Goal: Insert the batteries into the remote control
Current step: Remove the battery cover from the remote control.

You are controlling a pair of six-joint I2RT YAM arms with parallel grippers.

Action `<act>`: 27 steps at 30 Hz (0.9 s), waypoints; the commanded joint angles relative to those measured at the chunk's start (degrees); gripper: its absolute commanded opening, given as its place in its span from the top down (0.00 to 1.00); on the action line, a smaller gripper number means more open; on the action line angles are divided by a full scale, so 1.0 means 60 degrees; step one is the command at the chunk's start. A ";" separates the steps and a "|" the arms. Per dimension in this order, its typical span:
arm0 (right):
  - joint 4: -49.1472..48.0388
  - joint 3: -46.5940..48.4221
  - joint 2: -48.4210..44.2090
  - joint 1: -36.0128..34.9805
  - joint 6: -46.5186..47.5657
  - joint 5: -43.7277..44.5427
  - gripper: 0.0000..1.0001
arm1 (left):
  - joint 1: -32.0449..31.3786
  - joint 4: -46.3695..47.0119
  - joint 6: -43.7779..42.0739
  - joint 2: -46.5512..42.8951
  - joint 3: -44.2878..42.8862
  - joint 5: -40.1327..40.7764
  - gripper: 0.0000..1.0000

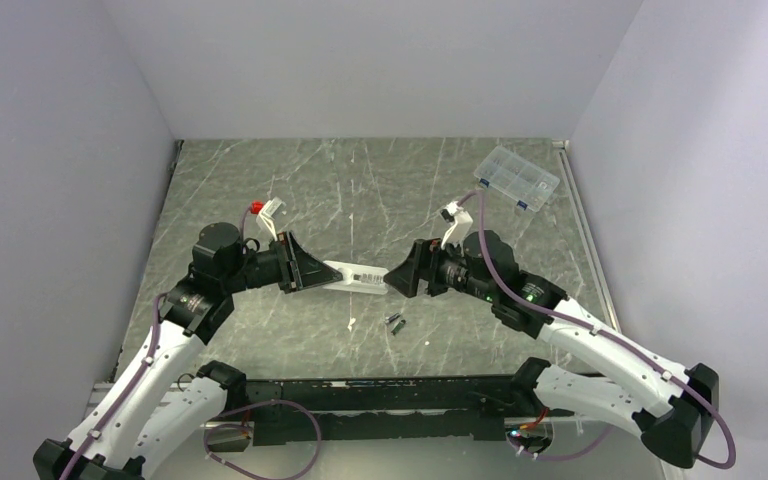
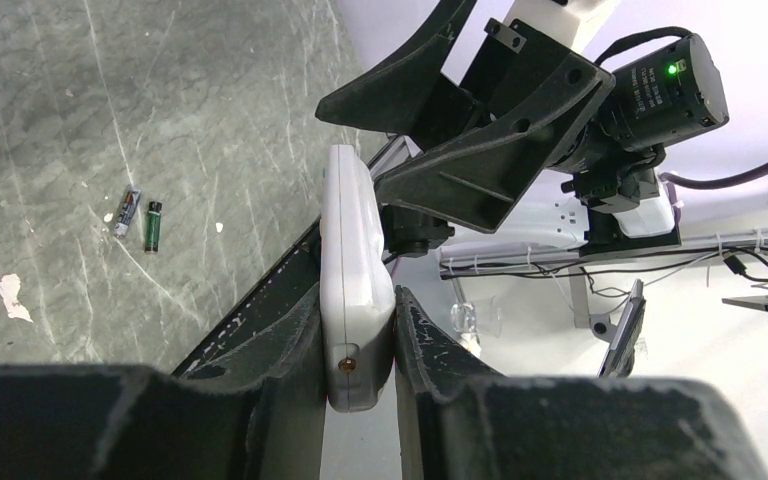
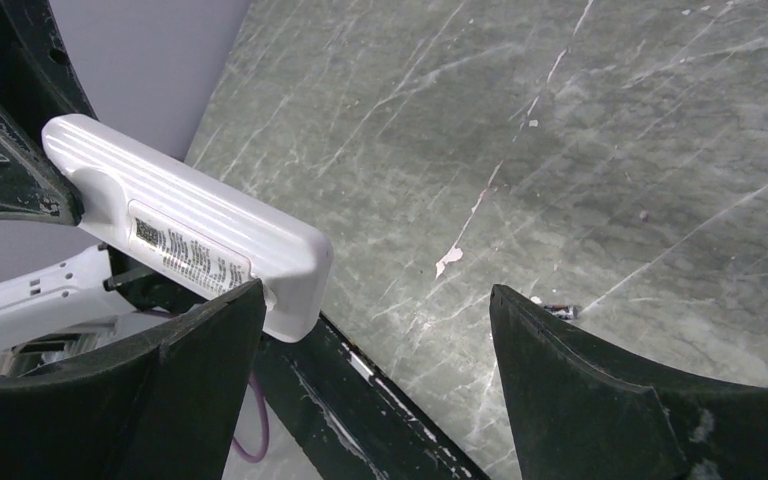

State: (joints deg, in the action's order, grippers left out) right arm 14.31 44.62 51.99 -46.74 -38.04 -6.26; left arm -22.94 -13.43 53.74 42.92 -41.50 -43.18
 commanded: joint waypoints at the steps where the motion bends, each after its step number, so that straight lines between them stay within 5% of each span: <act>1: -0.0407 0.0326 0.0062 -0.0155 -0.0056 0.0374 0.15 | 0.0044 0.0363 0.0096 -0.0059 -0.0342 -0.0051 1.00; 27: 0.0114 0.0409 0.0092 -0.0624 0.0173 0.1428 0.15 | 0.0044 0.0407 0.0213 -0.0004 -0.0395 -0.0002 1.00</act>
State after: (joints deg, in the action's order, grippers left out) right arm 14.59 44.73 52.45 -49.69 -37.67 0.10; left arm -22.87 -13.82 53.93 42.98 -41.50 -42.59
